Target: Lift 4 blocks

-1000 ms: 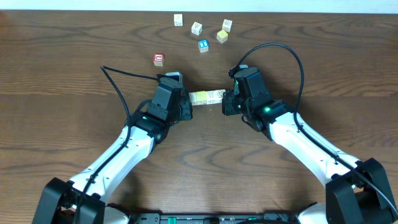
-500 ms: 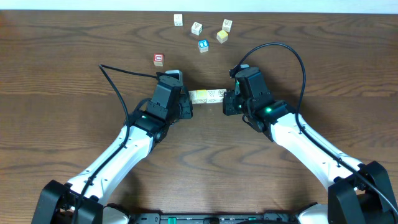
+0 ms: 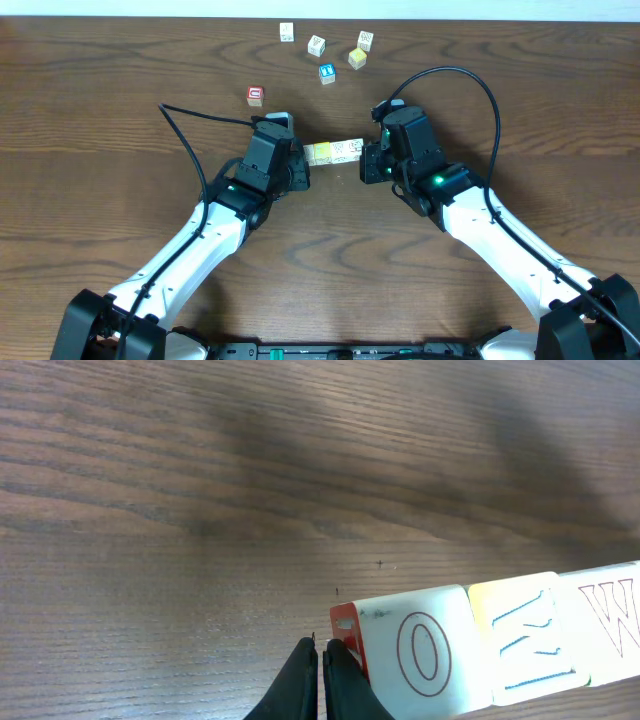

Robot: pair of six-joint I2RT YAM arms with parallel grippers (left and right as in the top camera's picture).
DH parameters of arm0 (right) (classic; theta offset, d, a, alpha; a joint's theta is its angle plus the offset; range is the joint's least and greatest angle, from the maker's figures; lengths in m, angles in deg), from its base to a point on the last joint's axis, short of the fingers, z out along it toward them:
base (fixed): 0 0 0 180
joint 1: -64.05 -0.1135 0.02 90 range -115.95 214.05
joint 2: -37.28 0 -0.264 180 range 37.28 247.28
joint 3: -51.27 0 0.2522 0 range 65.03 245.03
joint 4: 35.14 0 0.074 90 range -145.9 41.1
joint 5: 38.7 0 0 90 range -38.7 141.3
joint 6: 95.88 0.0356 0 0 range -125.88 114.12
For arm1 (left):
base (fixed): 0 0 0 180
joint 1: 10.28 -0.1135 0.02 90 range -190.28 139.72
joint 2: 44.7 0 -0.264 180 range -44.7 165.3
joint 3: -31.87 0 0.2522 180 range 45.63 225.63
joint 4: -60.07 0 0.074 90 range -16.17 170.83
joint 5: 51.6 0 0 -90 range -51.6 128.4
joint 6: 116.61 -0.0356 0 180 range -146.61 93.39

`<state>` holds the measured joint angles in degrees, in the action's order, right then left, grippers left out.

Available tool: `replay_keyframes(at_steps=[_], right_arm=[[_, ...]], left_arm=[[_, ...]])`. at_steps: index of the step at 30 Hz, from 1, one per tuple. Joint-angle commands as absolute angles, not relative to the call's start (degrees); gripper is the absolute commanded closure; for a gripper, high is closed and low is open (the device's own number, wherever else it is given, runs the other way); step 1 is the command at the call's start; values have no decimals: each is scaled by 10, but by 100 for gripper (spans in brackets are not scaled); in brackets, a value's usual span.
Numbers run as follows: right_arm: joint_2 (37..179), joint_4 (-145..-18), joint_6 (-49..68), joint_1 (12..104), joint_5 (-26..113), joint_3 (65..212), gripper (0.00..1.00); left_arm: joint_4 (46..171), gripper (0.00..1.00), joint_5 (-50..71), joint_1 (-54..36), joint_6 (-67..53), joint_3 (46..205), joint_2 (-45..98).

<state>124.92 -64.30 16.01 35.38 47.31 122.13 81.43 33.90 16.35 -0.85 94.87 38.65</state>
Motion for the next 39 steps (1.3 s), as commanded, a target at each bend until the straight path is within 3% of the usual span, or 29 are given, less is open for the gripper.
replay_keyframes(at_steps=[1,39], right_arm=[[1243,-636,157,314,327,1243,99],[1241,-637,157,313,330,1243,99]], left_arm=[[794,93,228,194,-3,991,374],[802,93,242,197,-4,993,350]])
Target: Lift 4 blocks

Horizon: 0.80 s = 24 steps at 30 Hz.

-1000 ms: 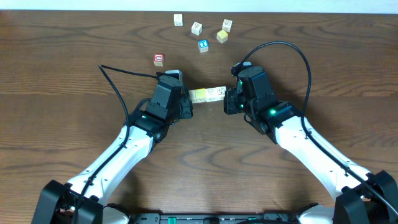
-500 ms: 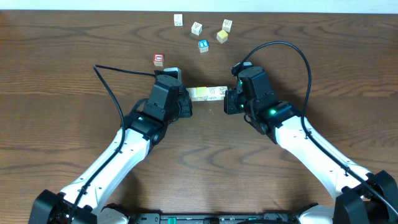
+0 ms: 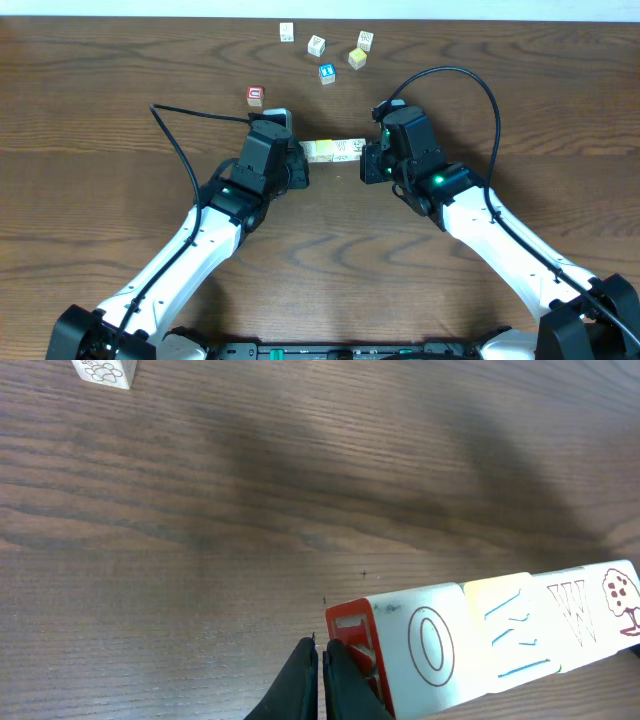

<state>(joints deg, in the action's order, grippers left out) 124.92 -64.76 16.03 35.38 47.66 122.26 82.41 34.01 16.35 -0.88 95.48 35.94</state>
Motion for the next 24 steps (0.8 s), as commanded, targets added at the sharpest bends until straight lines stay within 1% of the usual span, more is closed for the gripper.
replay_keyframes(at_steps=[1,24], right_arm=[[1241,-638,157,313,330,1243,99],[1227,-646,155,313,339,1243,99]], left_arm=[[802,93,242,197,-4,993,350],[803,93,241,197,-4,993,350]])
